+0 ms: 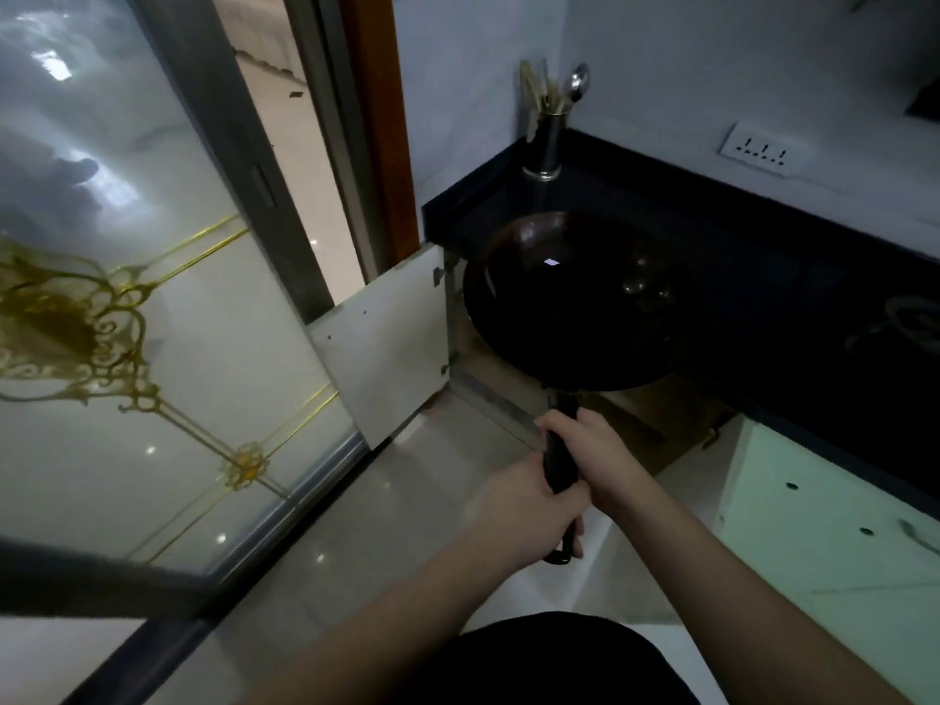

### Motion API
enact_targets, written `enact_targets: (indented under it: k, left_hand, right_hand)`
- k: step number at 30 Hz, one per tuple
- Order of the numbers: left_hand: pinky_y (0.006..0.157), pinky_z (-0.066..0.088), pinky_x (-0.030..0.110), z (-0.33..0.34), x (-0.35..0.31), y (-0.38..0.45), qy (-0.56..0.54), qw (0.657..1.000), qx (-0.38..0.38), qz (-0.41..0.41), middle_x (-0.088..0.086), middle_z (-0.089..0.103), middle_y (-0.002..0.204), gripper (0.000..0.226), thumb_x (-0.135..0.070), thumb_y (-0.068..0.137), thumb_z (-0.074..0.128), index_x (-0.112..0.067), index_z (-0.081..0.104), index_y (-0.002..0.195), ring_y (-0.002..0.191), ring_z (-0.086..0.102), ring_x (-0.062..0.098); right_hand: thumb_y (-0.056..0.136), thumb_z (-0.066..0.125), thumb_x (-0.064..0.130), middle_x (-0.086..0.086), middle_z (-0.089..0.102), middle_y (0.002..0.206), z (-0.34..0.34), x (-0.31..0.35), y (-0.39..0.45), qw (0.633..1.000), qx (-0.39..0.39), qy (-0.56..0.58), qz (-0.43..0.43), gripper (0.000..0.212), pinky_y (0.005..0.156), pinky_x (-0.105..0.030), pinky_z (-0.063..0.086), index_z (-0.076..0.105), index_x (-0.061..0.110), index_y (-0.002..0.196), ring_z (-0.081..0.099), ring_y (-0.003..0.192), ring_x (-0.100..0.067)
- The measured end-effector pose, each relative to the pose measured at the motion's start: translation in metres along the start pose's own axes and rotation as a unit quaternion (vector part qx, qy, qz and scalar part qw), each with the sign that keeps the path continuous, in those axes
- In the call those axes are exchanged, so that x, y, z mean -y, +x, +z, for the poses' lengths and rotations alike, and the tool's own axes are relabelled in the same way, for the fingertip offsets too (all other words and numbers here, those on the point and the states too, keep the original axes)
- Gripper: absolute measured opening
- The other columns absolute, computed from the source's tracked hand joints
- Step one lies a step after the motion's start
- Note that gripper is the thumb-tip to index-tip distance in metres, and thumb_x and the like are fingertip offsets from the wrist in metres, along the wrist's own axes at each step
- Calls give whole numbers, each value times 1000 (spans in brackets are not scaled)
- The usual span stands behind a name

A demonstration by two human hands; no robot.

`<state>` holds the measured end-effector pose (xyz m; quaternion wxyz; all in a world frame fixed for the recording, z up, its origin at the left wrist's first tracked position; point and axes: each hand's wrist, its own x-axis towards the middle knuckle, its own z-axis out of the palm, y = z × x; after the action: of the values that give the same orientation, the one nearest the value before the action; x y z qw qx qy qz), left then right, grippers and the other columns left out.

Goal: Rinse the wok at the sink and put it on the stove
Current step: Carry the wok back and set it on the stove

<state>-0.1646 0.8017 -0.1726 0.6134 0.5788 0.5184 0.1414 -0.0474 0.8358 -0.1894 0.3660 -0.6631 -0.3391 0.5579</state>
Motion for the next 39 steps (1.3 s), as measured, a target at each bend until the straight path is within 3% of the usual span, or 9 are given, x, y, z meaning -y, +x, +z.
enact_targets:
  k: [8,12,14,22,27,33,39]
  left_hand:
    - [81,57,49,-27,-16,44,-2,997,67,29,1,68,64,11,-22,91,55,-17,57,81,59,69,20]
    - [69,57,46,-26,-29,72,-14,994,105,37,4,65,64,4,-11,89,57,-12,56,85,55,66,24]
    - [63,57,42,-22,-36,88,0,993,111,39,6,65,66,2,-11,88,58,-9,57,88,53,65,25]
    - [61,56,38,7,-82,175,79,983,161,47,5,65,63,5,-9,86,57,-12,56,82,50,65,20]
    - [61,57,33,23,-111,226,98,978,181,30,3,65,62,1,-12,86,58,-11,58,87,51,66,18]
    - [64,57,37,30,-130,274,109,974,197,19,1,65,63,4,-16,88,58,-15,57,84,52,66,16]
    - [55,56,30,32,-142,329,113,972,203,38,3,66,62,1,-17,89,59,-16,58,89,51,67,17]
  right_hand:
    - [88,65,25,-4,50,77,-6,23,31,998,-58,38,4,15,64,-29,43,57,14,82,53,72,-18]
    - [87,67,25,-1,51,77,-24,22,51,993,-102,54,9,14,66,-29,42,58,16,82,52,74,-17]
    - [87,67,25,-1,52,78,-36,23,61,990,-121,70,14,13,64,-27,42,58,15,83,52,74,-16]
    - [87,66,27,-1,52,78,-106,27,120,971,-179,148,53,15,61,-26,43,56,16,86,53,72,-15]
    - [85,67,25,-3,51,79,-144,38,153,961,-193,187,67,20,58,-26,44,59,10,95,53,72,-17]
    - [86,67,22,-1,47,68,-174,51,189,957,-175,220,70,17,58,-28,41,55,10,81,49,61,-13]
    - [90,63,15,5,55,56,-195,66,229,945,-184,258,75,15,46,-22,44,56,10,78,55,46,-6]
